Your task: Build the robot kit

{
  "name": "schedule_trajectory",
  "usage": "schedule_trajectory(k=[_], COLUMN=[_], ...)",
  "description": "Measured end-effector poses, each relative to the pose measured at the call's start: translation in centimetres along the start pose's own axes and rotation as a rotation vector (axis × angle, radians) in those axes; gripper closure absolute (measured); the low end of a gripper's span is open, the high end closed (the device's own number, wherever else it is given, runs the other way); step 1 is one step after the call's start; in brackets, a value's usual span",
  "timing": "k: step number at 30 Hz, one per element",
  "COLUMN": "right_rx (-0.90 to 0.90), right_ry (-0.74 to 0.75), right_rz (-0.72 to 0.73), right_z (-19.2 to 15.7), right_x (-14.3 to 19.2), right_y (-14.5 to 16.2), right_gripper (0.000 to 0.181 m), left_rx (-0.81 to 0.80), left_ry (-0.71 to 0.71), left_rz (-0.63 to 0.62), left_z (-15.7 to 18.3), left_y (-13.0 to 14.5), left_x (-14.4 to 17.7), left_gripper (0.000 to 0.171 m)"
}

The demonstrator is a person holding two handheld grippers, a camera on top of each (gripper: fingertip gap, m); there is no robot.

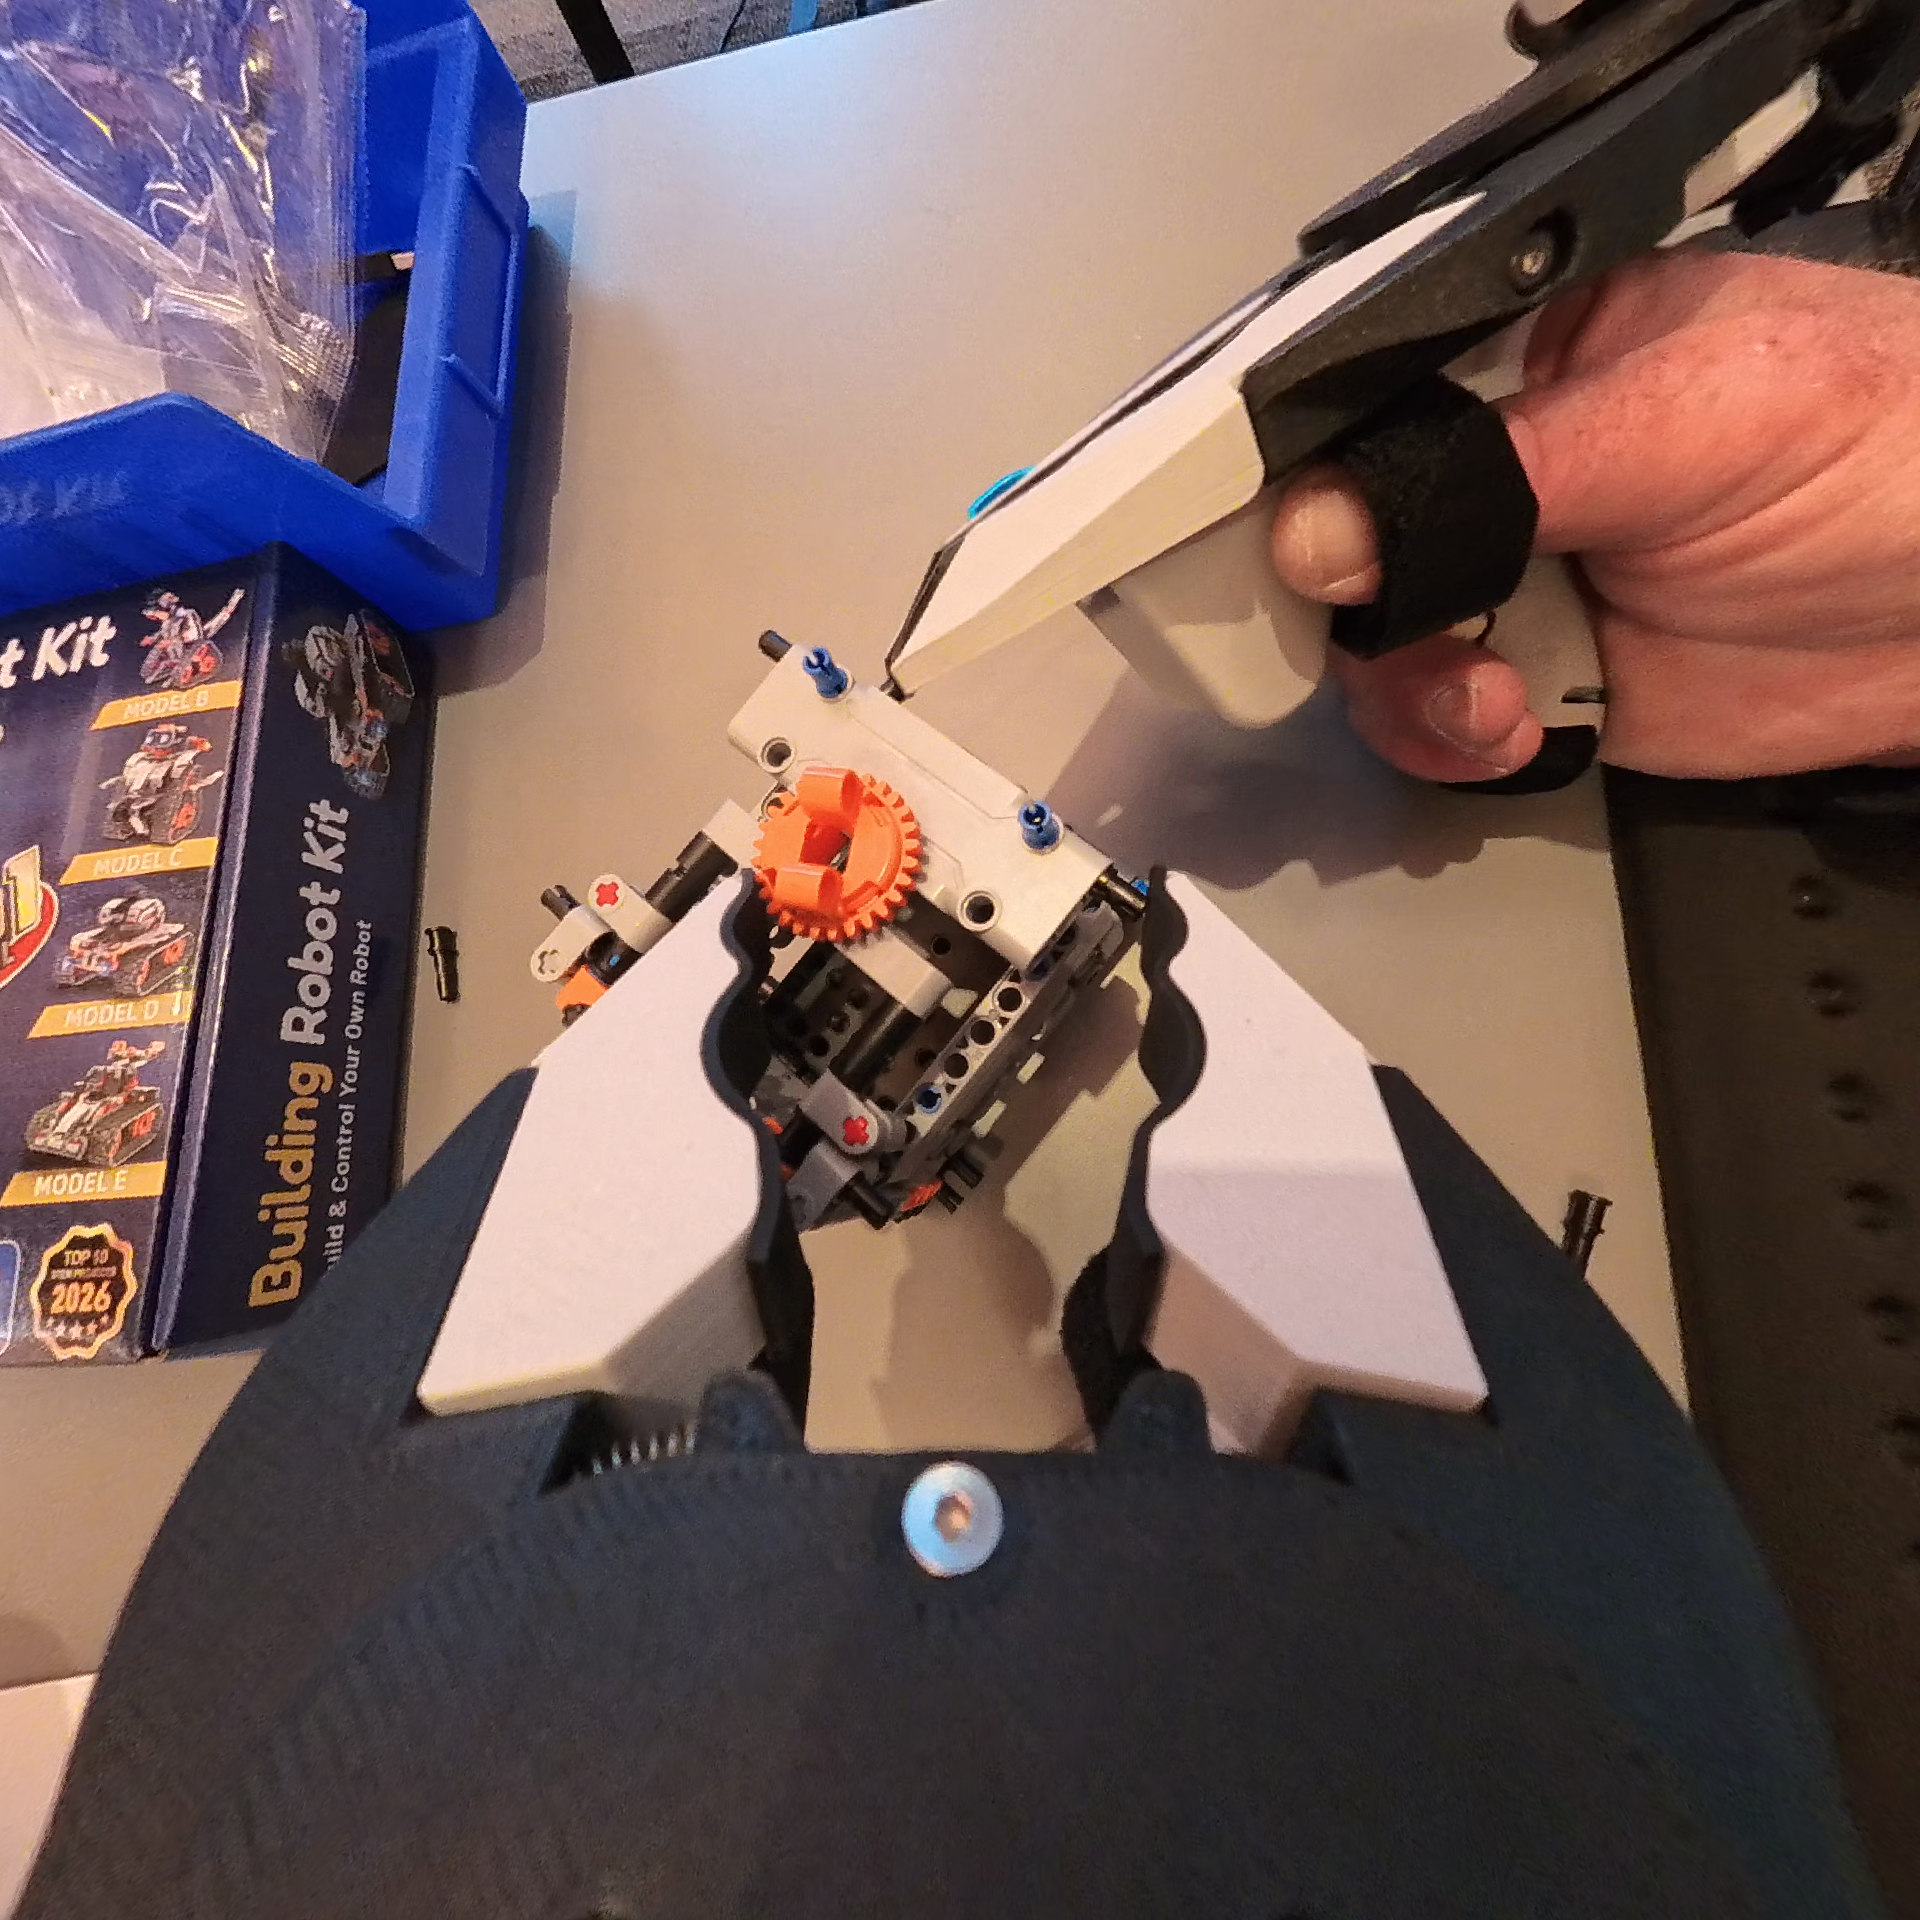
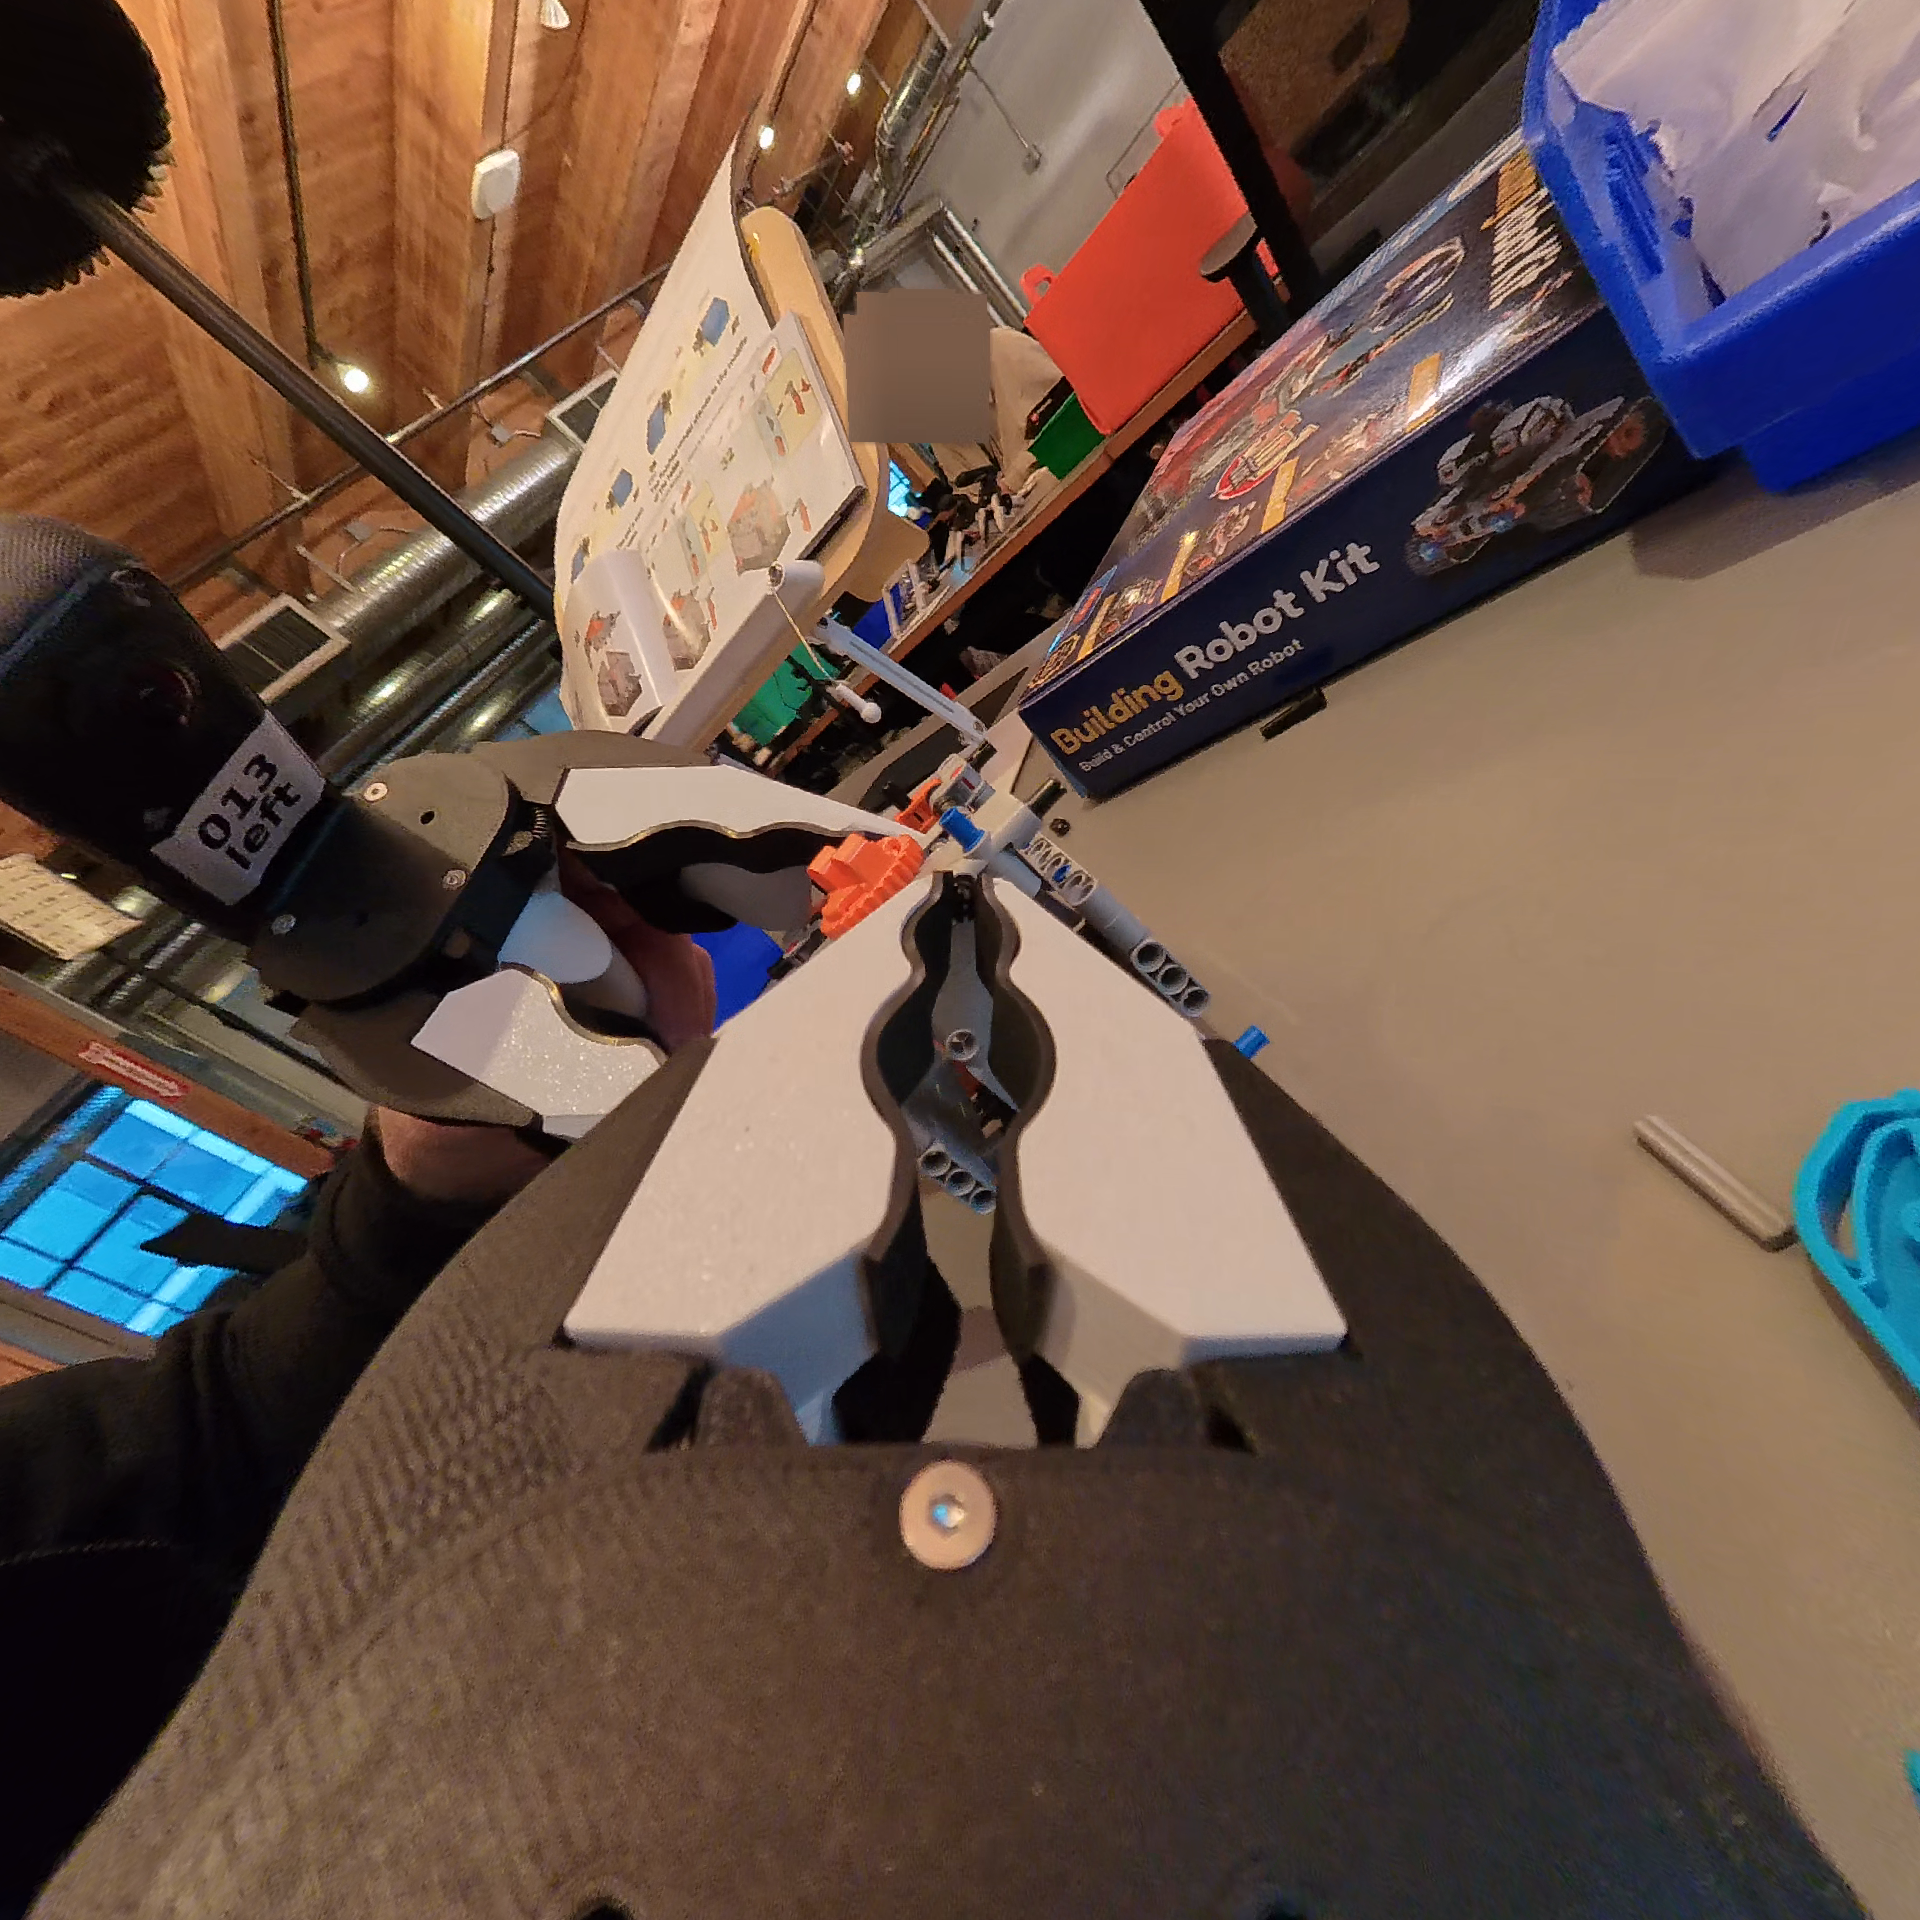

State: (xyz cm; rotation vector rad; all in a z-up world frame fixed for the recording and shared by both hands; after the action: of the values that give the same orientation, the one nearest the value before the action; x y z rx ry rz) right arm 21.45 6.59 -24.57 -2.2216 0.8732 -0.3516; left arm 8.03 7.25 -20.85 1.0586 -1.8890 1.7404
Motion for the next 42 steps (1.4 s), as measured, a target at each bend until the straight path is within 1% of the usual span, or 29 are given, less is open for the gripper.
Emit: schedule_trajectory(k=[4,7,9,10,11,13,23,29,34,35,36,38,39,40,41,42], right_rx=[-0.088,-0.069,-0.084,-0.06,-0.021,0.014,0.023,0.045,0.052,0.066,0.079,0.116,0.143,0.17,0.2,0.234], right_ry=[-0.071,-0.067,-0.071,-0.065,-0.053,-0.031,-0.022,-0.02,-0.018,-0.009,-0.007,0.011,0.021,0.02,0.024,0.029], right_rz=[-0.029,-0.049,-0.034,-0.014,-0.004,-0.032,-0.082,-0.119,-0.114,-0.109,-0.094,-0.078,-0.08,-0.075,-0.067,-0.064], right_z=[0.5,0.5,0.7,0.6,0.4,0.3,0.3,0.3,0.4,0.4,0.3,0.1,-0.1,-0.5,-0.9,-1.3], right_x=[-0.4,-0.5,-0.1,0.3,0.6,0.6,0.1,-0.4,-0.3,0.0,0.3,0.9,0.9,1.0,1.1,1.1], right_y=[0.0,-0.2,-0.5,-0.7,-1.0,-0.9,-0.9,-1.2,-1.4,-1.4,-1.6,-1.9,-1.9,-1.9,-2.0,-2.0], right_gripper=[0.179,0.179,0.179,0.178,0.181,0.181,0.181,0.181,0.181,0.181,0.177,0.172,0.171,0.172,0.173,0.174], left_rx=[-0.007,0.002,0.007,0.009,0.009,0.031,0.019,0.017,0.012,0.01,0.012,0.026,0.024,-0.005,-0.033,-0.043], left_ry=[0.001,0.008,0.005,0.008,0.011,0.033,0.031,0.056,0.055,0.05,0.04,0.052,0.051,0.049,-0.003,-0.061], left_rz=[0.001,0.005,0.01,0.011,0.007,0.005,-0.001,-0.005,-0.021,-0.026,-0.037,-0.026,-0.003,0.018,0.015,-0.006], left_z=[0.0,-0.2,-0.1,-0.1,-0.2,-0.4,-0.7,-1.2,-1.4,-1.6,-2.0,-2.4,-2.3,-1.8,-1.6,-1.6], left_y=[0.1,0.2,0.1,0.2,0.2,0.4,0.5,0.6,0.4,0.4,0.4,0.2,-0.1,-0.4,-0.4,-0.1], left_x=[0.1,0.1,0.0,0.1,0.1,0.0,0.0,0.0,-0.1,0.2,0.9,3.3,5.1,7.2,9.4,11.4], left_gripper=[0.102,0.102,0.103,0.104,0.104,0.104,0.105,0.105,0.103,0.103,0.097,0.091,0.098,0.11,0.118,0.12])
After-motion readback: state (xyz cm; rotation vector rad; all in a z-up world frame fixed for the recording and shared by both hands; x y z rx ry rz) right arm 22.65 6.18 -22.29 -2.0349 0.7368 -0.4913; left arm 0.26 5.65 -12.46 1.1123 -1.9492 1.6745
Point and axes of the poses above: each gripper's, where its closed fingertips meet, x back along the fingers, y out of its underside, z = x × y across the jaws, the point moved 8 cm from there along x, back along the fingers, and after that the axes turned 2 degrees about y, right-handed, at the moved point
